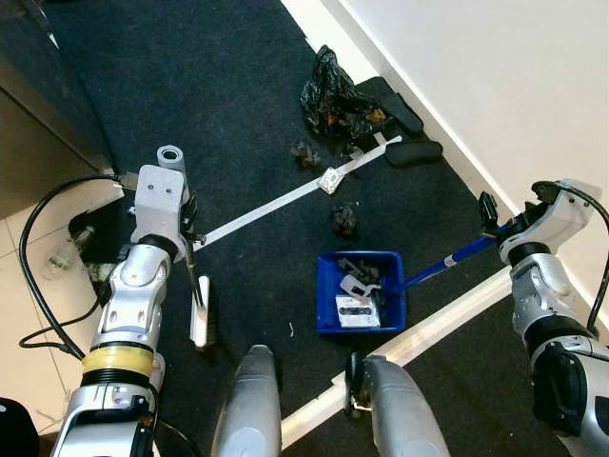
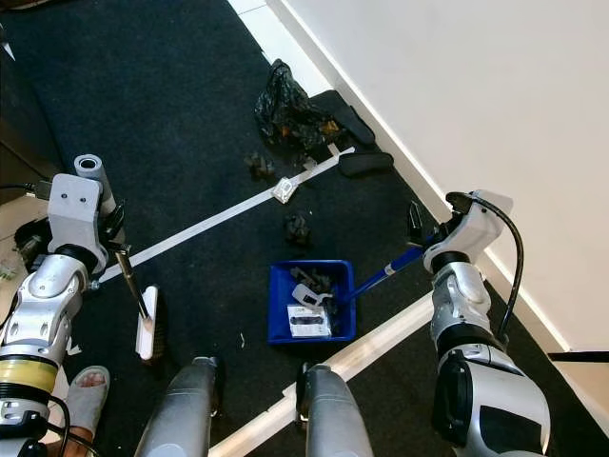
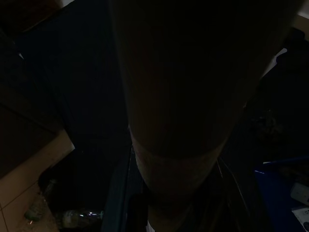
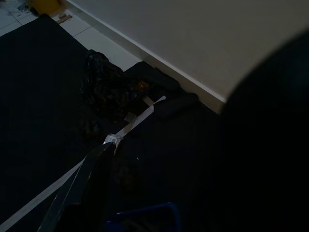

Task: Sweep floor

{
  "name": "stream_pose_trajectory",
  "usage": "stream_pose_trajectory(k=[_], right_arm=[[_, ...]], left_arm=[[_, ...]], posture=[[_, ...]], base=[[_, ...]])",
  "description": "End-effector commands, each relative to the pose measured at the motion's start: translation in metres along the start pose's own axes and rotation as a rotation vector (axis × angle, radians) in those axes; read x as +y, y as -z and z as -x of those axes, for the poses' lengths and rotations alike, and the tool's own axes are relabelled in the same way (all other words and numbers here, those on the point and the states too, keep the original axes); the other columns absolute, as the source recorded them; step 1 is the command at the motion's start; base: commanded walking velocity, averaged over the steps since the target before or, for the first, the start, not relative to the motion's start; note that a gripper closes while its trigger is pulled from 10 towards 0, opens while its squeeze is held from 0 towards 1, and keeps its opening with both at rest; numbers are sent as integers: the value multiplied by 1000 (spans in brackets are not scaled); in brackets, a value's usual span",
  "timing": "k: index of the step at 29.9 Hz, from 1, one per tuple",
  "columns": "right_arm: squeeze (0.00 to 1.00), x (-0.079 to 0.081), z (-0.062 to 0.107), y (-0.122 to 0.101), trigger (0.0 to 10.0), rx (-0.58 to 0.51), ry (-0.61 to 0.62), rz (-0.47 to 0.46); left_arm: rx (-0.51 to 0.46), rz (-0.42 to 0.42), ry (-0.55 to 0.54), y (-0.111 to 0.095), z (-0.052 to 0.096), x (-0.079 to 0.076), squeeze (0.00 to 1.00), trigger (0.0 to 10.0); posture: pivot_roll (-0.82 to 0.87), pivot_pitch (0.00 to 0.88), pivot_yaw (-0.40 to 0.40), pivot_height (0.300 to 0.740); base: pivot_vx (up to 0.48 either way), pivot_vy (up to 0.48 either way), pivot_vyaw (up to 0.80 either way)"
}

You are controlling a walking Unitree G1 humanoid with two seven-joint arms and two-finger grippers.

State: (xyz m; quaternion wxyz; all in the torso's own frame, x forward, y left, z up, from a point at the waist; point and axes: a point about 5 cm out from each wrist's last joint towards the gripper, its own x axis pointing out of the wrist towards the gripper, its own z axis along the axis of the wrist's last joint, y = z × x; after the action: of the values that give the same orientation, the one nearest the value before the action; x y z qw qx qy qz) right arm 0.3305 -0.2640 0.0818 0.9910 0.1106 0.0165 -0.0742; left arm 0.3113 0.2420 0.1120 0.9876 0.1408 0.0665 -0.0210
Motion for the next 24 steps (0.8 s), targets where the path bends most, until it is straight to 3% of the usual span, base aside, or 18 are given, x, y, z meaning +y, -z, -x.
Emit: stream_pose_trajectory(k=[1,2,3,5,6,24], right_arm=[[0,-7,6,9,9373,33,28,-14],[0,-7,7,10,2863,33,21,-14],[0,-7,7,10,588,33,18,-13],[0,-7,7,10,588,34,17,-12],[0,-7,7,10,0,33,16,-10],[0,-21,14,13,0,57,53,18]], left_arm=[[27,-21,-9,6,6,7,0,10000],[27,-19,-6,6,6,5,0,10000],[27,-18,-4,5,5,4,0,10000],[27,-18,-3,5,5,3,0,10000],[26,-17,-1,5,4,2,0,10000],[25,-2,15,6,2,-6,0,10000]], posture=[[258,294,-54,740],[257,289,-53,740],[255,289,-53,740],[255,289,-53,740],[254,289,-54,740],[221,274,-60,740]], base=[[0,0,0],[0,0,0],[0,0,0],[0,0,0],[0,0,0],[0,0,0]])
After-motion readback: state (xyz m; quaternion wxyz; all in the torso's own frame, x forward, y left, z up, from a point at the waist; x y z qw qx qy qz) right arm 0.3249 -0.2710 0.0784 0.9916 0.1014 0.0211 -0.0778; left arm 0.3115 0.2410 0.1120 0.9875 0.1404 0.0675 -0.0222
